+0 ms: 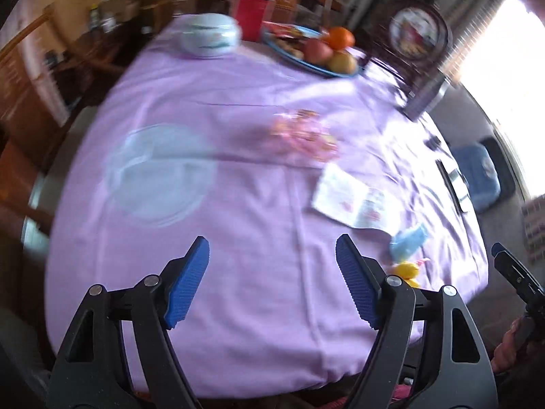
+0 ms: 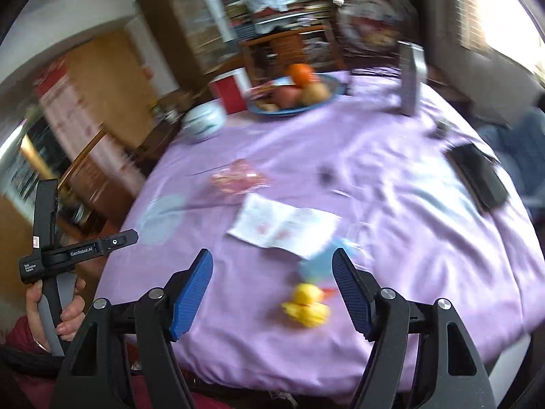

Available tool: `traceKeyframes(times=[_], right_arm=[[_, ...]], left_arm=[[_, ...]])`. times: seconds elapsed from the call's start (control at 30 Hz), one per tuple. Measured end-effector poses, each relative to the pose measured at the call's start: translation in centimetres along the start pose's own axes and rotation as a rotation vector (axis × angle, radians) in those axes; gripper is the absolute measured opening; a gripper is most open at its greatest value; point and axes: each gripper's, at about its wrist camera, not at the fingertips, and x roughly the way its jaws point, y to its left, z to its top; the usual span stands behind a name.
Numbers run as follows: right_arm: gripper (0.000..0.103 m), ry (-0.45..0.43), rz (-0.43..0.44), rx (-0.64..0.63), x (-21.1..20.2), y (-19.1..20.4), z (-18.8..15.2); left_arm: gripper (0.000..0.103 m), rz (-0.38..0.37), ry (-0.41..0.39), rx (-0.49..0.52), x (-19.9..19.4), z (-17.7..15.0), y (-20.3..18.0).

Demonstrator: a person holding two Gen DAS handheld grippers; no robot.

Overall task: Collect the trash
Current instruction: 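Move both open tools back over the table toward the blue face mask, then grasp the blue face mask with the right tool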

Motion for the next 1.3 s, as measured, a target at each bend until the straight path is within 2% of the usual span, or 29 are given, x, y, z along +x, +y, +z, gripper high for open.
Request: traceKeyframes(times=[0.13, 0.23, 0.4, 0.57, 0.7, 0.83, 0.9, 0.93, 0.97, 1.07, 1.3], right_arm=[[0.072, 0.036, -0.031, 0.061, 0.8, -3.1, -0.7], [0.072, 0.090, -0.024, 0.109, 2.6, -4.9, -1.2], [0.072, 0.156, 0.030, 0.146, 5.7, -5.3, -1.2], [0.072, 0.204, 0.063, 0.103, 9.2, -4.5, -0.6], [0.067, 0.252, 0.074, 0.086, 11.8, -4.0, -0.4], [0.057, 0.305, 0.084, 0.096, 14.2, -4.3, -0.3], [0.036, 0.307, 0.099, 0.091, 14.6, -4.2, -0.1], [0.020, 0.304, 0.107, 0.084, 14.6, -4.1, 0.0], [0.014, 0.297, 0.116, 0.077, 14.4, -4.1, 0.2], [0.009, 0.255, 0.125, 0.055, 13.2, -4.0, 0.8], [0.009, 0.161, 0.077, 0.049, 8.6, -5.7, 2.1]], left_arm=[[0.075, -0.020, 0.022, 0.060, 1.4, 0.8, -3.2], [0.075, -0.009, 0.031, 0.075, 1.6, 0.9, -3.8], [0.075, 0.048, 0.044, 0.038, 1.2, 0.6, -2.6], [0.075, 0.121, 0.038, -0.038, -0.1, 0.1, -0.3], [0.075, 0.166, 0.038, -0.075, -0.9, -0.4, 0.6], [0.075, 0.196, 0.040, -0.100, -1.4, -0.9, 1.0], [0.075, 0.200, 0.044, -0.102, -1.4, -1.0, 0.9], [0.075, 0.200, 0.046, -0.101, -1.3, -1.0, 0.8], [0.075, 0.199, 0.047, -0.100, -1.2, -1.0, 0.6], [0.075, 0.174, 0.056, -0.089, -0.3, -0.7, -0.3], [0.075, 0.060, 0.100, 0.011, 3.6, 0.9, -4.8]])
